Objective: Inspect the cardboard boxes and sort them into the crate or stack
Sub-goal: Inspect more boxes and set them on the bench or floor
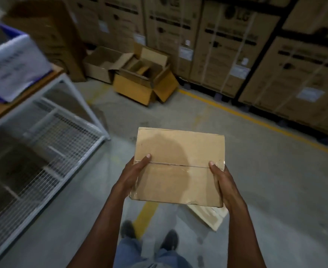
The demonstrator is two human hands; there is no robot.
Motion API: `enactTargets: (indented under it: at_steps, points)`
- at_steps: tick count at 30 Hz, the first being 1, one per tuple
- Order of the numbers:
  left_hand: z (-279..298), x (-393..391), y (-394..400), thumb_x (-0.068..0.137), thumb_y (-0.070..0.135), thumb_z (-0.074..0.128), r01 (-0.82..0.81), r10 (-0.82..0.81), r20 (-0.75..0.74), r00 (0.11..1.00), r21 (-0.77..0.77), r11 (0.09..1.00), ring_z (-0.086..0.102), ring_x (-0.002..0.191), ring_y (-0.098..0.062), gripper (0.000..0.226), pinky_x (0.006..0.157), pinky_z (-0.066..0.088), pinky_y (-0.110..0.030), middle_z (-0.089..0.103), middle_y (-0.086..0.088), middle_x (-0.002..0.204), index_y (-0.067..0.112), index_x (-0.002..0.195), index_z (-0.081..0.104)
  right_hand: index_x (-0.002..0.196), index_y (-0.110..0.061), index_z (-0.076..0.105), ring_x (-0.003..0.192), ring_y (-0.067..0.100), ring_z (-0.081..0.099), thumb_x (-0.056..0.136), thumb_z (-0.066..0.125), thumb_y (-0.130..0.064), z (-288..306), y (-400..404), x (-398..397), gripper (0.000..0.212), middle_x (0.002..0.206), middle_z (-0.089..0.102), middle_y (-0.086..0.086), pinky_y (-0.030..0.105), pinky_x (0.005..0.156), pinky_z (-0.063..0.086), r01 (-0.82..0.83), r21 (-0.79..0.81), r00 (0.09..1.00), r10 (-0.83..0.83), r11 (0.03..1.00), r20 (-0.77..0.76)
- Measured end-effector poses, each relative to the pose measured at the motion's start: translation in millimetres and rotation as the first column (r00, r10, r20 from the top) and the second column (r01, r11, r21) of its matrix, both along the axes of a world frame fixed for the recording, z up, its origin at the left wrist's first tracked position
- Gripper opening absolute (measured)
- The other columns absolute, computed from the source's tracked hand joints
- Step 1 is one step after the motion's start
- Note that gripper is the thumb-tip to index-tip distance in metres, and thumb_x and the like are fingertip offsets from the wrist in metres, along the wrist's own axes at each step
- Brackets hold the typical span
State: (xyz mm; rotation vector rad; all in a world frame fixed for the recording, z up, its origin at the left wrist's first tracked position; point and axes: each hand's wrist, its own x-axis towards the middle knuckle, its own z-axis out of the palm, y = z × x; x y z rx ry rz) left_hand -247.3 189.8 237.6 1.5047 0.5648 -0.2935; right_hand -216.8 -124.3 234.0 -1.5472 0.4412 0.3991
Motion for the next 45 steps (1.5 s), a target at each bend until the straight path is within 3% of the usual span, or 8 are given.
enactTargets:
  at_steps: [9,13,18,22,26,33,38,45]
  points:
    - [39,-117,158,0.081,0.068,0.073,-0.379,0.381,0.057,0.923,-0.046,0.924,0.076,0.101,-0.026,0.062,0.095,0.058,-0.053,0.078,-0.003,0.112,0.026,0.126,0.070,0.128,-0.033,0.066,0.109,0.021,0.074,0.098,0.068,-0.038,30,195,-2,0.031,0.117,0.077,-0.006,0.047,0.100,0.056,-0.352,0.005,0.932,0.350,0.936,0.090]
    - [52,-184,239,0.088,0.059,0.070,-0.501,0.502,0.067,0.862,-0.027,0.865,0.077,0.097,-0.025,0.050,0.094,0.059,-0.051,0.079,-0.004,0.108,0.023,0.123,0.071,0.133,-0.035,0.065,0.115,0.022,0.072,0.084,0.074,-0.054,35,302,-31,0.054,0.124,0.075,-0.006,0.051,0.105,0.053,-0.506,0.012,0.859,0.502,0.863,0.100]
    - [56,-268,349,0.077,0.075,0.073,-0.640,0.638,0.053,0.768,0.034,0.767,0.076,0.099,-0.025,0.065,0.094,0.058,-0.053,0.078,-0.001,0.111,0.027,0.122,0.073,0.134,-0.030,0.065,0.107,0.022,0.072,0.092,0.072,-0.046,38,439,-78,0.046,0.122,0.075,-0.003,0.040,0.083,0.056,-0.625,-0.003,0.774,0.620,0.781,0.129]
    - [64,-327,415,0.083,0.071,0.068,-0.729,0.723,0.092,0.685,0.069,0.681,0.076,0.094,-0.017,0.048,0.083,0.061,-0.041,0.077,0.005,0.107,0.035,0.115,0.072,0.139,-0.035,0.059,0.110,0.024,0.069,0.079,0.070,-0.060,38,534,-114,0.066,0.125,0.072,-0.005,0.047,0.094,0.056,-0.704,-0.018,0.698,0.697,0.710,0.166]
    - [63,-374,468,0.081,0.077,0.065,-0.765,0.755,0.123,0.644,0.081,0.639,0.066,0.099,-0.006,0.065,0.080,0.052,-0.030,0.068,0.009,0.122,0.033,0.129,0.067,0.138,-0.036,0.055,0.110,0.021,0.067,0.094,0.071,-0.048,44,612,-141,0.048,0.125,0.069,-0.008,0.046,0.093,0.055,-0.770,-0.017,0.626,0.760,0.638,0.173]
    - [70,-408,557,0.085,0.076,0.063,-0.807,0.794,0.164,0.586,0.026,0.590,0.064,0.113,-0.010,0.067,0.098,0.051,-0.039,0.068,0.013,0.127,0.032,0.136,0.062,0.135,-0.039,0.061,0.110,0.026,0.070,0.079,0.073,-0.065,58,739,-150,0.063,0.125,0.072,-0.003,0.052,0.097,0.056,-0.857,-0.062,0.499,0.855,0.511,0.142]
    - [74,-403,628,0.097,0.063,0.054,-0.837,0.825,0.173,0.538,-0.007,0.547,0.074,0.097,-0.004,0.038,0.082,0.059,-0.029,0.078,0.016,0.102,0.034,0.118,0.066,0.122,-0.044,0.066,0.110,0.025,0.070,0.087,0.069,-0.059,64,831,-136,0.038,0.122,0.074,-0.005,0.054,0.100,0.054,-0.899,-0.081,0.414,0.895,0.431,0.168]
    - [57,-377,735,0.080,0.077,0.067,-0.867,0.855,0.197,0.480,-0.041,0.496,0.053,0.134,-0.016,0.081,0.113,0.039,-0.046,0.062,0.015,0.137,0.030,0.144,0.053,0.129,-0.032,0.064,0.105,0.026,0.070,0.094,0.068,-0.053,70,948,-102,0.041,0.118,0.073,-0.001,0.045,0.084,0.058,-0.900,-0.137,0.396,0.908,0.413,0.135]
